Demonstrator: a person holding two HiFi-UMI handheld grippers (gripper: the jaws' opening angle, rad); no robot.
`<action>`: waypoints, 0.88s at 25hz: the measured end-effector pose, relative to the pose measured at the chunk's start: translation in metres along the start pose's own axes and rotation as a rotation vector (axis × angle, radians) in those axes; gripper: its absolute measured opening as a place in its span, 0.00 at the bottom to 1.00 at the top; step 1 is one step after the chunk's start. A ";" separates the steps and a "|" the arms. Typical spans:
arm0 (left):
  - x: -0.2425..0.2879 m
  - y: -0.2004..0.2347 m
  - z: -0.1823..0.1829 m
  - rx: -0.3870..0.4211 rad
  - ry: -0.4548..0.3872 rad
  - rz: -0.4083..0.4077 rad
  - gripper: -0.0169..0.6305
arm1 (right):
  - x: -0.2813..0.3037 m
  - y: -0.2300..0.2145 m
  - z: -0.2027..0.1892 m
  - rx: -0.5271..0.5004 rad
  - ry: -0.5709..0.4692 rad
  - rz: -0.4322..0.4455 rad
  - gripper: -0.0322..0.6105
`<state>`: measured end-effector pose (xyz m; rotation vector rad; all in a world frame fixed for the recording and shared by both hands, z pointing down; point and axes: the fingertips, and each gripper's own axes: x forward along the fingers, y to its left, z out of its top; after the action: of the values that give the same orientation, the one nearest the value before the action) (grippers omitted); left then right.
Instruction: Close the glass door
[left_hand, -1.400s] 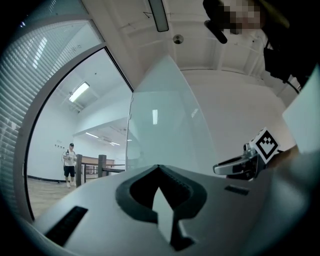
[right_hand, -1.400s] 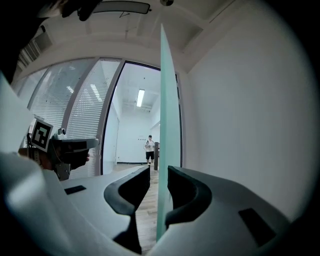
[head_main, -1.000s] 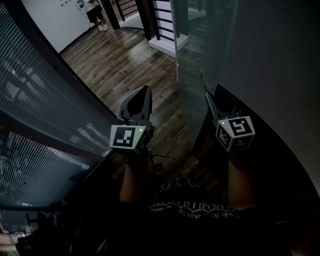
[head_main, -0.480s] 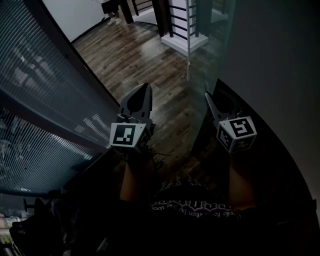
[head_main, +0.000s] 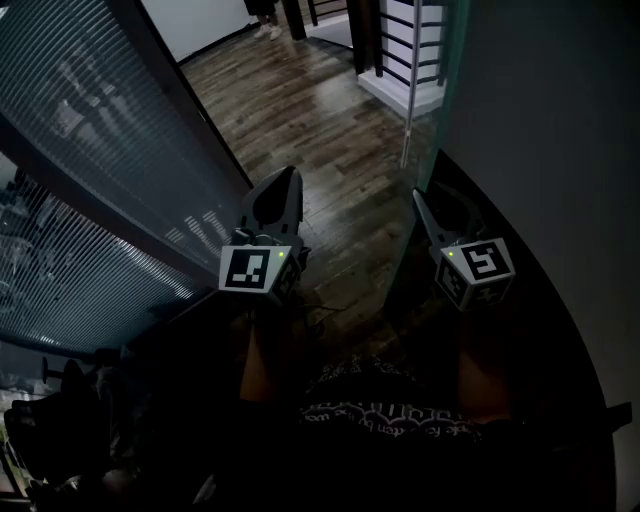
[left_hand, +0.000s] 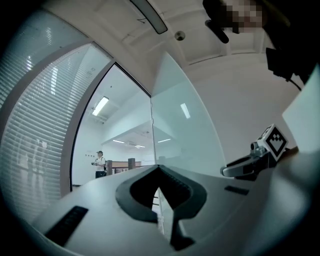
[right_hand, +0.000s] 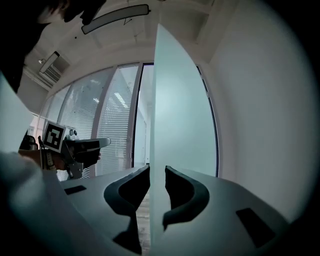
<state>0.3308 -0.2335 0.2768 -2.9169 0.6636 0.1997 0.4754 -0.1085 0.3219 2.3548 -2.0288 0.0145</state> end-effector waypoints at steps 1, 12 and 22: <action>-0.003 0.003 0.000 0.003 0.000 0.015 0.03 | 0.002 0.004 0.000 -0.002 0.001 0.015 0.19; -0.043 0.032 0.004 0.031 0.016 0.152 0.03 | 0.031 0.043 0.002 0.005 0.003 0.158 0.19; -0.094 0.074 -0.007 0.049 0.054 0.305 0.03 | 0.070 0.075 -0.002 0.018 -0.022 0.221 0.19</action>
<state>0.2154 -0.2615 0.2906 -2.7688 1.1052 0.1350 0.4119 -0.1890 0.3273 2.1366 -2.2972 0.0133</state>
